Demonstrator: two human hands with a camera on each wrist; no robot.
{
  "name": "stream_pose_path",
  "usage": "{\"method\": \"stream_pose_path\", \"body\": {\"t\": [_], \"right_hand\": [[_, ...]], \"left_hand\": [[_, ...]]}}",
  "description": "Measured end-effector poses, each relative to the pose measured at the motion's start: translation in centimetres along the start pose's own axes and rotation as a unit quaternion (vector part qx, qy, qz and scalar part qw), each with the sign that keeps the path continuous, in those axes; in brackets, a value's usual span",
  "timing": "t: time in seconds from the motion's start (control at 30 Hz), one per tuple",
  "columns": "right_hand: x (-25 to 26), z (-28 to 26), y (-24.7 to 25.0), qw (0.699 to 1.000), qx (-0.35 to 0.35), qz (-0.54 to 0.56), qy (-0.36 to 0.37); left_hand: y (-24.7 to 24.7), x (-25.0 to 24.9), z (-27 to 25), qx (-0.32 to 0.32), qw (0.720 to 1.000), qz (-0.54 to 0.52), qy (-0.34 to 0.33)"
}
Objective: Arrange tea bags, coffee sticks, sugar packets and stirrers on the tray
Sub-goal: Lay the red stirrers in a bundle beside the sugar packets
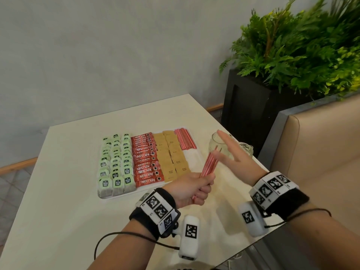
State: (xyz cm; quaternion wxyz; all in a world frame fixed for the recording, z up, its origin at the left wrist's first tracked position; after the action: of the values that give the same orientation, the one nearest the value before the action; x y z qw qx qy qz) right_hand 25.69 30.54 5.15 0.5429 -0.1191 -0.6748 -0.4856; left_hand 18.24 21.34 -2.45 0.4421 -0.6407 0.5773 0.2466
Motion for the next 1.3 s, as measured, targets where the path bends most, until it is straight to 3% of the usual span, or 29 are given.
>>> {"method": "stream_pose_path", "body": {"t": [0.07,0.17,0.3,0.37,0.43,0.53,0.7,0.77,0.9,1.03,1.13,1.2,1.23,1.3], "right_hand": [[-0.3,0.1,0.3,0.997,0.016,0.067,-0.032],[-0.4,-0.1,-1.6,0.988,0.111,0.099,-0.044],[-0.6,0.7,-0.8,0.986,0.068,0.151,-0.034],[-0.6,0.6,-1.7,0.985,0.106,0.134,-0.039],[-0.8,0.7,-1.7,0.986,0.111,0.119,-0.045],[-0.9,1.4,-0.2,0.992,0.047,0.104,-0.043],[-1.1,1.1,-1.5,0.999,0.028,-0.003,-0.035],[-1.4,0.8,-1.6,0.997,0.038,-0.051,-0.049],[-2.2,0.1,-2.3,0.988,0.081,-0.084,-0.098],[-3.7,0.5,-2.2,0.989,0.030,-0.007,-0.142],[-3.8,0.8,-1.4,0.991,-0.023,0.000,-0.129],[-3.3,0.9,-0.2,0.992,-0.063,-0.027,-0.110],[-3.2,0.9,0.4,0.990,-0.082,-0.036,-0.106],[-3.3,0.8,1.7,0.986,-0.116,-0.052,-0.106]], "left_hand": [[-0.5,0.1,-0.1,0.017,1.000,0.010,0.001],[-0.8,0.0,-0.1,0.027,1.000,0.012,0.000],[-0.8,-0.5,-0.1,0.028,1.000,-0.010,-0.006],[-0.7,-0.6,0.0,0.027,1.000,0.002,-0.005],[-0.6,-0.6,0.1,0.026,0.999,0.043,-0.004],[-0.6,-0.7,0.2,0.029,0.994,0.107,-0.006],[-1.1,-1.5,0.4,0.012,0.980,0.198,-0.016],[-0.2,-2.5,0.3,-0.040,0.951,0.305,-0.046],[0.5,-5.2,0.3,-0.105,0.817,0.552,-0.129],[0.4,-6.8,0.3,-0.151,0.714,0.663,-0.169],[0.1,-7.5,0.2,-0.175,0.674,0.690,-0.197],[0.9,-7.7,0.1,-0.185,0.700,0.658,-0.210],[1.9,-7.4,0.2,-0.188,0.736,0.616,-0.207],[4.6,-6.2,0.5,-0.204,0.849,0.458,-0.169]]}}
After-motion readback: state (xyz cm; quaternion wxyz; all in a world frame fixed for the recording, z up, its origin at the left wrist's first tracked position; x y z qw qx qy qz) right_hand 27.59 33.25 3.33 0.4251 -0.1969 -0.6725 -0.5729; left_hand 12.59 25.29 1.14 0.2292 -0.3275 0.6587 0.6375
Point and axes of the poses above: each hand's wrist, its own z-axis towards the middle knuckle, its own y-axis out of the back of the hand, x = y × z, the point moved 10 cm from there along z, towards the middle knuckle
